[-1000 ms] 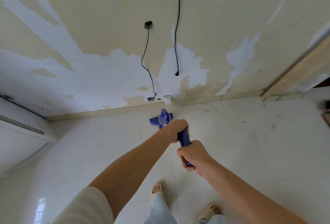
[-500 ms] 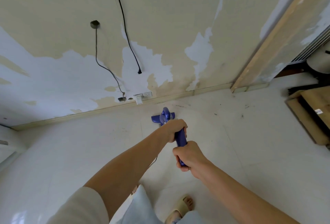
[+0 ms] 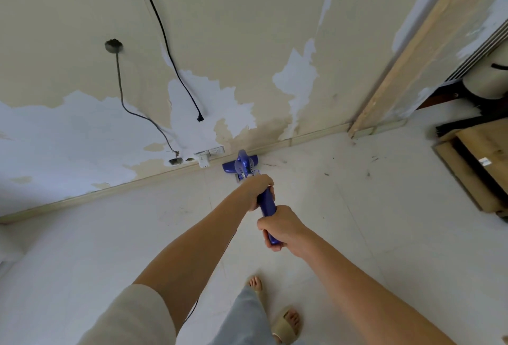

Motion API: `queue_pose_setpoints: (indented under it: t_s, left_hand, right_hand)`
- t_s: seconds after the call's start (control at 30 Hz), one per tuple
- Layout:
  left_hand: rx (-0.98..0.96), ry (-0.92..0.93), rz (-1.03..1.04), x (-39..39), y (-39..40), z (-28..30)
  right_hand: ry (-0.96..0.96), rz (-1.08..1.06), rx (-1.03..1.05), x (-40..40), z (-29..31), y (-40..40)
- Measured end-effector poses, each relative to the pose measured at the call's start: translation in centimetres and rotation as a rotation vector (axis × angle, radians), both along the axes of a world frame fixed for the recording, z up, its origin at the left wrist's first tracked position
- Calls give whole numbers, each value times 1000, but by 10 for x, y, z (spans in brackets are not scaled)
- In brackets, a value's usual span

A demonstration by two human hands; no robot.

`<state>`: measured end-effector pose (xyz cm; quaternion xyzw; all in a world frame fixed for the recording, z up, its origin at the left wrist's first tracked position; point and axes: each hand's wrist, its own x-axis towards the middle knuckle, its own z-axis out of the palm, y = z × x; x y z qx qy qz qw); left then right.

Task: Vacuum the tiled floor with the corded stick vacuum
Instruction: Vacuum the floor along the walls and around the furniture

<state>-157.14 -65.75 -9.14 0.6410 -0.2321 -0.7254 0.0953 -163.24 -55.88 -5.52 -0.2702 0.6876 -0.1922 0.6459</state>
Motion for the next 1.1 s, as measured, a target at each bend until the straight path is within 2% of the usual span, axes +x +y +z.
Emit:
queue_pose_setpoints:
  t_s: [0.23, 0.43, 0.7, 0.9, 1.1]
  left_hand:
    - [25, 63, 68, -22, -17, 7]
    - [59, 104, 85, -14, -31, 5]
    - [29, 47, 74, -24, -44, 4]
    - [13, -25, 55, -48, -17, 2]
    - [22, -13, 171, -75, 32, 2]
  right_hand:
    - [133, 53, 102, -24, 21, -24]
    - [107, 71, 96, -21, 28, -35]
    - [64, 63, 82, -28, 16, -50]
    - [43, 95, 92, -54, 7, -24]
    - [57, 160, 81, -84, 7, 23]
